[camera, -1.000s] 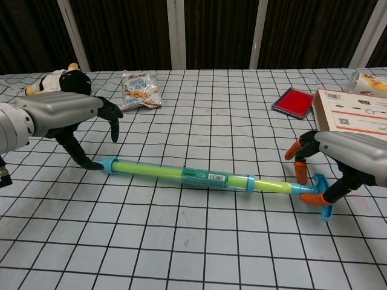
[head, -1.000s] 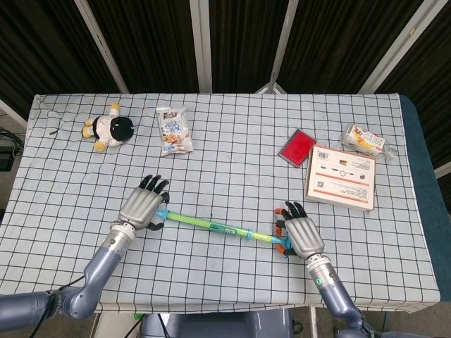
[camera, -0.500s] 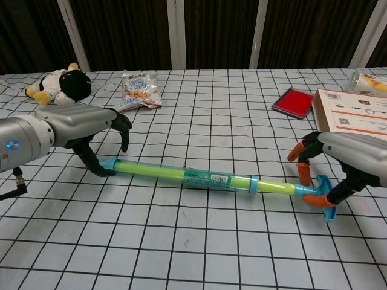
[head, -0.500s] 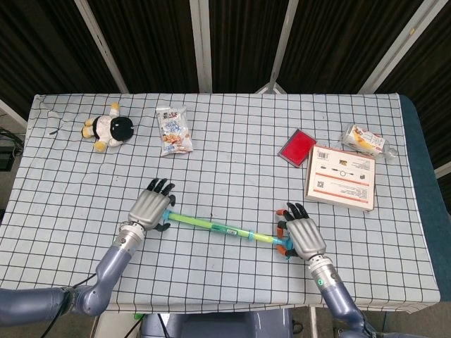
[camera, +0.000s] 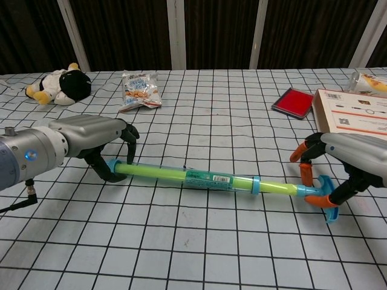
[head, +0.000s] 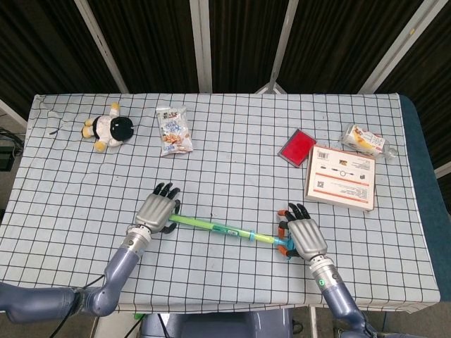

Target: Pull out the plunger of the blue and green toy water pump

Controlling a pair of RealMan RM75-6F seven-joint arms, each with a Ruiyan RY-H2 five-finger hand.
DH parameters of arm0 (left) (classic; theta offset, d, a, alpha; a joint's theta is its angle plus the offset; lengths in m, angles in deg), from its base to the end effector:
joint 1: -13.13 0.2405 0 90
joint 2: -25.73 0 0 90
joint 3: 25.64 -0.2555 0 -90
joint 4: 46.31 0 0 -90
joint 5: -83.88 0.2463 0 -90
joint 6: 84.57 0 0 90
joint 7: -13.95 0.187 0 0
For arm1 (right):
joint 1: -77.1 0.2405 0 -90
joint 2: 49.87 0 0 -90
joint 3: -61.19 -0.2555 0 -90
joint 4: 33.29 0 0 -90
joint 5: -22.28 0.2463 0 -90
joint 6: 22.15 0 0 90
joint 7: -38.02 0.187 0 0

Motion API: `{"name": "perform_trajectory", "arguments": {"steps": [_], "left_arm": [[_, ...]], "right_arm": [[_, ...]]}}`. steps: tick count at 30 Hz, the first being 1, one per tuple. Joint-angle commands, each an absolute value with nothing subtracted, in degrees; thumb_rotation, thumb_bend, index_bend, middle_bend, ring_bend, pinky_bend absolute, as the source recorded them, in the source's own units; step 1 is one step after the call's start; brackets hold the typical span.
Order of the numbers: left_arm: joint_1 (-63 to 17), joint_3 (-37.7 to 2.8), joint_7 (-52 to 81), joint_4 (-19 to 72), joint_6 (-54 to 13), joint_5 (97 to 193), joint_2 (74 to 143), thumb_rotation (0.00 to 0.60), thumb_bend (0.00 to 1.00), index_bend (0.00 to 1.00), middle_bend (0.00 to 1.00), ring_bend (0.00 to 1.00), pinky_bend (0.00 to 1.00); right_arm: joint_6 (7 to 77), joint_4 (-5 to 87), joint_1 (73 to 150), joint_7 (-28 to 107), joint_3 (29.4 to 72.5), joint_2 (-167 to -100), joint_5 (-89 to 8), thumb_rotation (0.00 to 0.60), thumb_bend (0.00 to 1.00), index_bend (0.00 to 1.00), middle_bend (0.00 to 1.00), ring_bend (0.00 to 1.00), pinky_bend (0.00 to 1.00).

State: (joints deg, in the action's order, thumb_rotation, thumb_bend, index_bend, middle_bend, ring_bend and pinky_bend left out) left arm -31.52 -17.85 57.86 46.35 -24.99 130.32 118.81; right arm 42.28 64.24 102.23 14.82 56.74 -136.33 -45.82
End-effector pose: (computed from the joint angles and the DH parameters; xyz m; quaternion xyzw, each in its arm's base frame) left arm -0.1223 0.3495 -0.1046 -0.7763 -0.3664 -0.2692 0.4367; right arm -0.1891 -0.2896 -0.0612 0.6964 -0.4571 0.3506 0.4281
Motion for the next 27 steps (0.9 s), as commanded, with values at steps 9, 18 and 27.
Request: {"name": "perform_trajectory", "arguments": {"steps": [9, 18, 27], "left_arm": [[-31.2, -18.1, 56.4, 46.6, -23.3, 131.7, 117.8, 0.600, 0.52, 0.60, 0.14, 0.00, 0.00], [-29.9, -19.4, 55.2, 50.5, -22.7, 132.4, 113.4, 0.600, 0.52, 0.60, 0.14, 0.00, 0.00], [-28.2, -21.0, 53.2, 53.3, -22.0, 134.1, 109.3, 0.600, 0.52, 0.61, 0.14, 0.00, 0.00]], "right_arm": [[42.6, 64.3, 102.1, 15.4, 56.9, -135.9, -46.0, 0.600, 0.44, 0.66, 0.25, 0.00, 0.00], [43.2, 64.3, 102.2, 15.6, 55.5, -134.4, -45.3, 0.600, 0.44, 0.67, 0.25, 0.00, 0.00], [43.9, 64.7, 101.9, 15.2, 55.5, -132.4, -45.2, 0.600, 0.44, 0.67, 0.25, 0.00, 0.00]]}}
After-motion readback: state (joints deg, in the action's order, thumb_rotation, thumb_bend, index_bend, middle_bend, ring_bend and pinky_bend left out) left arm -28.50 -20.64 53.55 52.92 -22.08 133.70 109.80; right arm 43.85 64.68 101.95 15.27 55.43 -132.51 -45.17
